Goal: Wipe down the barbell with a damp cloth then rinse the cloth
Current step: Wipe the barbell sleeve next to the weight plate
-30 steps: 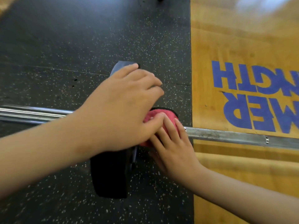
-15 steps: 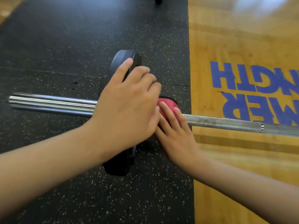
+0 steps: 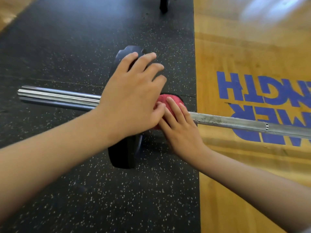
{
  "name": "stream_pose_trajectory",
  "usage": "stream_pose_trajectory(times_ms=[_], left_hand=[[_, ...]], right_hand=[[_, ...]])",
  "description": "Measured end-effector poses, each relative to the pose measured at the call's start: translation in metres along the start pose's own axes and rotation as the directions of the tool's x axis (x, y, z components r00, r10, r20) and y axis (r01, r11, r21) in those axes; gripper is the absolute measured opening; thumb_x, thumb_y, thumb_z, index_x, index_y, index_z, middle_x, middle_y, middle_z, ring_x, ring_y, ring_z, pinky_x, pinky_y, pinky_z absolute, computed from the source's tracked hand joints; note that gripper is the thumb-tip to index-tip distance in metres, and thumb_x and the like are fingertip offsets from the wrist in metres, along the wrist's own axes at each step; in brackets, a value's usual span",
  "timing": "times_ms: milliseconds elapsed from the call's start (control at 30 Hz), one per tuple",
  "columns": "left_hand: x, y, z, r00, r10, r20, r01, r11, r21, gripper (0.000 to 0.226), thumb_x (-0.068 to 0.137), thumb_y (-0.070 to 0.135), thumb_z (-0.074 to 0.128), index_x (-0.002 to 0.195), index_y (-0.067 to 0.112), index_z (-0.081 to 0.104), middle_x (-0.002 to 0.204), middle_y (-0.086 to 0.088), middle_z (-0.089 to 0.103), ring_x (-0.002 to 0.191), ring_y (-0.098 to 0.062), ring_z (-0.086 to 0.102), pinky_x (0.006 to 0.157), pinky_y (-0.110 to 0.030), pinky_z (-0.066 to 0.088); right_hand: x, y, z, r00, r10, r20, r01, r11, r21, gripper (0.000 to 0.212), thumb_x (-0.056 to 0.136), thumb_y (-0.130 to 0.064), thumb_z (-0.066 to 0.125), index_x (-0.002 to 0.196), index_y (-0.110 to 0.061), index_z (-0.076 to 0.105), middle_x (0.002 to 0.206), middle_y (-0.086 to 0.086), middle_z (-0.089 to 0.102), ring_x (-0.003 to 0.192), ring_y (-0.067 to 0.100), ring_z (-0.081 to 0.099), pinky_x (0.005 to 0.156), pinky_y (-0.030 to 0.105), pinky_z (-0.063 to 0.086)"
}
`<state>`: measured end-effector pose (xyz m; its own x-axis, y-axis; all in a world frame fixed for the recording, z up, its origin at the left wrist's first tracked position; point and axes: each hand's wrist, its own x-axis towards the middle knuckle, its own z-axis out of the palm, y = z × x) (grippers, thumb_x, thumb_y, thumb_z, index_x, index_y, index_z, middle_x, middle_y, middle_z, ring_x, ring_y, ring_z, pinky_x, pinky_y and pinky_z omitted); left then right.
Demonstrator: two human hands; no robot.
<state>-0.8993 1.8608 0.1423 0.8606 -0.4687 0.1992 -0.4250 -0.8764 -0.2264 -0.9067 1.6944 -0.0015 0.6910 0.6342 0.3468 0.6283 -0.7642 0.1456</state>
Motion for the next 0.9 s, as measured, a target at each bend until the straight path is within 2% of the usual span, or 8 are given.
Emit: stream_pose_trajectory(times_ms=[233,367,467,567,667,767,833,900], left_hand=[[0.035,-0.015,0.002,1.0,-0.023,-0.02,0.021,0.994,-0.111,0.055,0.083,0.041,0.04,0.12,0.007,0.063,0.131,-0.008,0.058,0.136,-0.027,0.037,0.114,-0.043,0.019],[0.026,0.006,0.008,0.993,0.1,-0.056,-0.105,0.99,-0.098,0.044,0.086,0.031,0.042,0.115,0.007,0.066,0.123,-0.009,0.063,0.128,-0.026,0.047,0.113,-0.042,0.021],[0.017,0.018,0.005,0.99,0.12,-0.077,-0.139,0.934,-0.329,0.041,0.085,0.024,0.046,0.118,0.007,0.064,0.124,-0.007,0.062,0.126,-0.023,0.049,0.112,-0.031,0.018],[0.0,0.028,0.007,0.997,0.081,0.0,-0.07,0.872,-0.485,0.05,0.085,0.018,0.052,0.134,0.007,0.05,0.139,-0.007,0.049,0.132,-0.019,0.04,0.112,-0.019,0.015],[-0.016,0.038,0.02,0.989,0.09,0.12,-0.032,0.908,-0.417,0.076,0.088,0.018,0.057,0.152,0.01,0.016,0.157,-0.004,0.018,0.144,-0.015,0.016,0.112,-0.016,-0.002],[-0.02,0.051,0.033,0.97,0.026,0.243,0.072,0.919,-0.387,0.09,0.09,0.019,0.057,0.152,0.012,-0.007,0.16,-0.005,0.0,0.147,-0.017,0.002,0.117,-0.022,-0.002],[-0.022,0.056,0.04,0.964,-0.018,0.267,0.126,0.909,-0.396,0.086,0.092,0.014,0.054,0.152,0.013,-0.008,0.16,-0.006,0.002,0.147,-0.017,0.003,0.118,-0.025,0.001],[-0.021,0.059,0.044,0.97,-0.083,0.23,0.179,0.881,-0.438,0.078,0.091,0.006,0.05,0.153,0.012,0.002,0.158,-0.005,0.016,0.145,-0.016,0.015,0.116,-0.022,0.005]], right_hand=[[0.012,0.011,0.002,1.0,-0.004,0.018,0.005,1.0,-0.031,0.065,0.084,-0.014,0.042,0.148,-0.011,0.032,0.151,0.016,0.035,0.14,0.043,0.027,0.112,0.056,0.028],[0.012,0.014,0.0,1.0,-0.009,0.003,0.009,1.0,0.027,0.065,0.081,-0.014,0.038,0.144,-0.007,0.027,0.151,0.017,0.028,0.14,0.043,0.021,0.111,0.058,0.03],[0.012,0.014,-0.005,1.0,0.019,-0.013,-0.016,0.986,0.163,0.062,0.083,-0.018,0.041,0.142,-0.008,0.027,0.148,0.017,0.037,0.138,0.039,0.021,0.112,0.057,0.028],[0.011,0.015,-0.016,0.996,0.067,0.052,-0.08,0.95,0.301,0.057,0.085,-0.025,0.042,0.14,-0.009,0.04,0.141,0.014,0.049,0.135,0.035,0.03,0.109,0.056,0.034],[0.009,0.016,-0.028,0.992,0.087,0.095,-0.117,0.911,0.396,0.052,0.087,-0.023,0.044,0.137,-0.007,0.047,0.143,0.011,0.047,0.139,0.03,0.032,0.11,0.051,0.034],[0.003,0.014,-0.034,0.992,0.096,0.078,-0.12,0.895,0.429,0.052,0.09,-0.021,0.041,0.14,-0.006,0.045,0.146,0.01,0.045,0.142,0.027,0.03,0.112,0.048,0.033],[0.0,0.015,-0.036,0.993,0.103,0.064,-0.121,0.887,0.445,0.05,0.093,-0.02,0.039,0.14,-0.005,0.045,0.147,0.01,0.045,0.142,0.026,0.031,0.111,0.048,0.034],[-0.003,0.017,-0.035,0.993,0.1,0.061,-0.117,0.871,0.477,0.046,0.095,-0.019,0.039,0.138,-0.005,0.047,0.147,0.011,0.044,0.142,0.025,0.031,0.11,0.049,0.036]])
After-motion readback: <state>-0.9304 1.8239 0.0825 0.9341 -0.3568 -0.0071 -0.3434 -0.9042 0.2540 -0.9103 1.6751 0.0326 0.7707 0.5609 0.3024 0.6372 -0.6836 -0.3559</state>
